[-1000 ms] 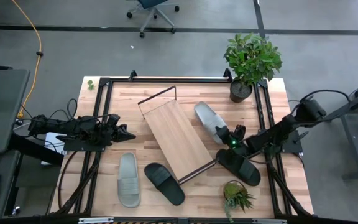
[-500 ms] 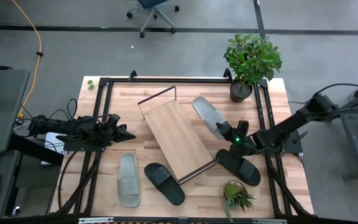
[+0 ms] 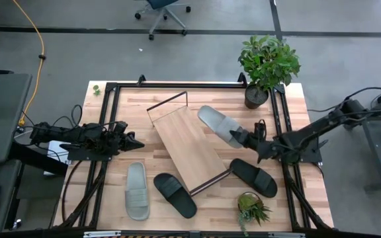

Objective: Pick and place slides into the shelf
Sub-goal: Put the right gray slipper on the shelf, then put the gray slipper on the shelf

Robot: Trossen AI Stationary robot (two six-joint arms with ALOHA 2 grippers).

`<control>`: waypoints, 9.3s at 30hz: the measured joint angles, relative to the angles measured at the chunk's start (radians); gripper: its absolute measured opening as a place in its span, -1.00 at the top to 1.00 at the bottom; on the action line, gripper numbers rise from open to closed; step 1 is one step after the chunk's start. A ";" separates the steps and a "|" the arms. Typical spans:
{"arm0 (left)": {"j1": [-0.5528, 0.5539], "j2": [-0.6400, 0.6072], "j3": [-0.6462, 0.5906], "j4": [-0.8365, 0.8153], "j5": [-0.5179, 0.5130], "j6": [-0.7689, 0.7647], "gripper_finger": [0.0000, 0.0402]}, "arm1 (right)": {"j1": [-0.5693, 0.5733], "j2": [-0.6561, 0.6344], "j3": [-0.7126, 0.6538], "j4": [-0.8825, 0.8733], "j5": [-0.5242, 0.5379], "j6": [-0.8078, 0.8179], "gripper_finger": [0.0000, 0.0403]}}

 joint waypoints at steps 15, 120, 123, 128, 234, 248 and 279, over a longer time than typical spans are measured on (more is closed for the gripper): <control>0.000 0.000 0.000 0.000 -0.001 0.018 1.00 | -0.251 -0.037 0.000 0.109 -0.441 -0.242 1.00; 0.000 0.000 0.000 0.000 -0.004 0.014 1.00 | -0.746 0.417 0.512 -0.119 -1.520 -0.818 1.00; 0.000 0.000 0.000 0.000 -0.004 0.014 1.00 | -0.746 0.467 0.544 -0.122 -1.520 -0.830 1.00; 0.000 0.000 0.000 0.000 -0.004 0.014 1.00 | -0.746 0.544 0.593 -0.121 -1.494 -0.845 1.00; 0.000 0.000 0.000 0.000 -0.003 -0.001 1.00 | -0.896 0.923 0.818 -0.017 -1.614 -0.932 0.86; 0.000 0.000 0.000 0.000 -0.003 -0.001 1.00 | -0.896 0.923 0.818 -0.015 -1.533 -0.916 0.47; 0.000 0.000 0.000 0.000 -0.003 -0.001 1.00 | -0.895 0.923 0.818 -0.083 -1.266 -0.935 0.45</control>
